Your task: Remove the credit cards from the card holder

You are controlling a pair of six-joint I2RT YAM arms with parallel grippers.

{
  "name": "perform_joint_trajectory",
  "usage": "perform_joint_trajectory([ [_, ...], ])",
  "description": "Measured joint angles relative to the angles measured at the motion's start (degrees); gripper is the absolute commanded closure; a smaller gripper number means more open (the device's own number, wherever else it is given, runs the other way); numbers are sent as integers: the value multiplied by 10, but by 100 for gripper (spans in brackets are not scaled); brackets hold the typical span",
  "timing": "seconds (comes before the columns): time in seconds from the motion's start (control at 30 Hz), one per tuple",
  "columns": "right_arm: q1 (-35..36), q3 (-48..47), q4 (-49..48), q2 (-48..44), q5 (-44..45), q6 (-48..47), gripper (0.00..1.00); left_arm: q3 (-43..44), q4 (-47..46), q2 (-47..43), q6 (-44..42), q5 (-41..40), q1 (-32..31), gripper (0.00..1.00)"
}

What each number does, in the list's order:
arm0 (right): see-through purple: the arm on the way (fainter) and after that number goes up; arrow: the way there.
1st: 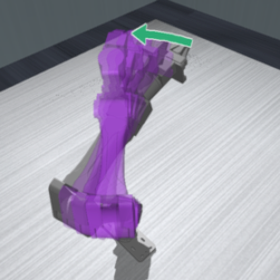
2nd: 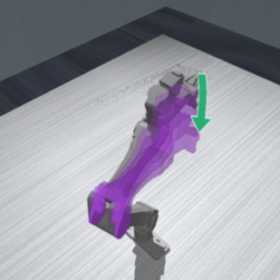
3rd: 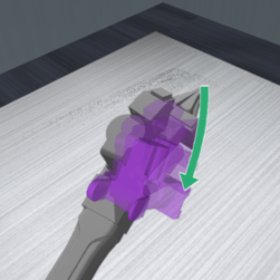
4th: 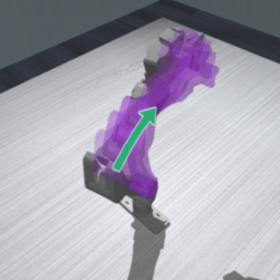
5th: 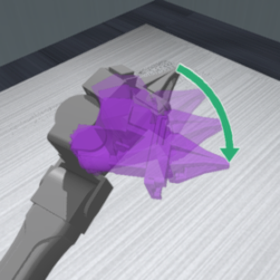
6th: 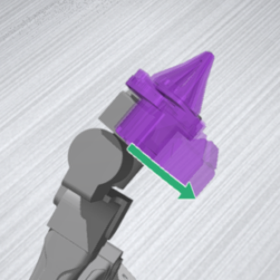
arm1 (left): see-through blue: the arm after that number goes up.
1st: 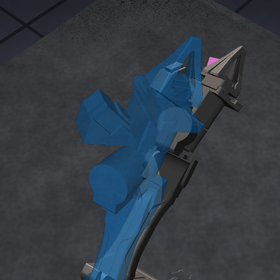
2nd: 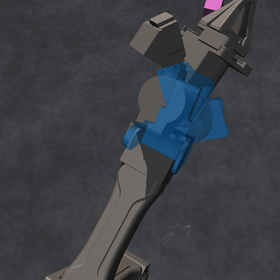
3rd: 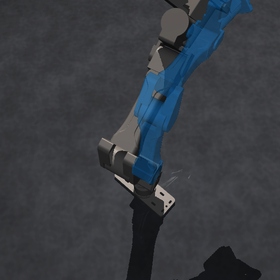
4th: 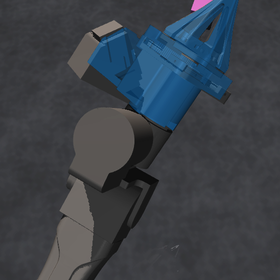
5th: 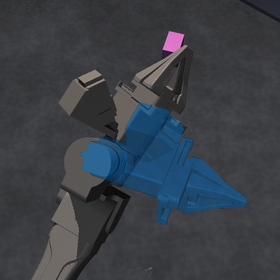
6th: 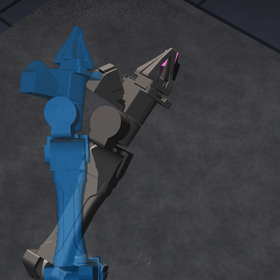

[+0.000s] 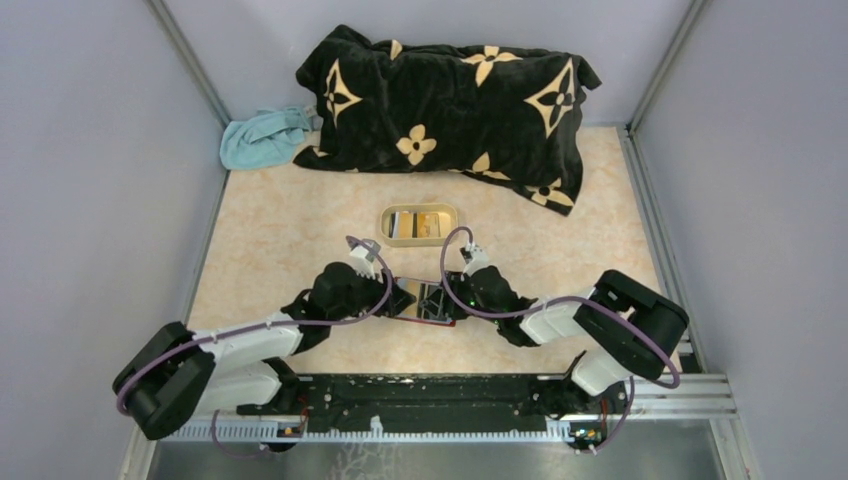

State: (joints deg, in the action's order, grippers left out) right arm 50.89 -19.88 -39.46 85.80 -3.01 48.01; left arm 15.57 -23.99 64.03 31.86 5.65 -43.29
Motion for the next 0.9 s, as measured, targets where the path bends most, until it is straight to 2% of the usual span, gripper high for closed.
perform_joint_trajectory([
  [0.03, 0, 1, 0, 0, 0, 0, 52, 3, -14, 14, 5, 15, 0, 41],
  [0.13, 0, 7, 1, -6, 4, 2, 74, 8, -55, 61, 19, 52, 0, 51],
  [0.17, 0, 9, 3, -8, 5, 1, 76, 10, -68, 78, 26, 64, 0, 54],
  [0.23, 0, 15, 6, -12, 8, 4, 78, 14, -84, 102, 32, 79, -1, 57],
  [0.4, 0, 14, 20, -13, 9, -1, 78, 19, -91, 107, 31, 80, -1, 55],
  [0.5, 0, 4, 28, -9, 4, -7, 77, 19, -61, 62, 24, 49, -1, 53],
  [0.6, 0, -13, 31, 4, 0, -11, 77, 19, -30, 6, 11, 13, 7, 56],
  [0.73, 0, -31, 34, 19, -5, -16, 77, 19, 10, -10, -3, 0, 40, 73],
  [0.87, 0, -36, 36, 24, -8, -18, 77, 19, 45, 13, -11, -4, 67, 100],
  [0.9, 0, -36, 36, 25, -9, -18, 77, 19, 53, 23, -13, -3, 67, 100],
])
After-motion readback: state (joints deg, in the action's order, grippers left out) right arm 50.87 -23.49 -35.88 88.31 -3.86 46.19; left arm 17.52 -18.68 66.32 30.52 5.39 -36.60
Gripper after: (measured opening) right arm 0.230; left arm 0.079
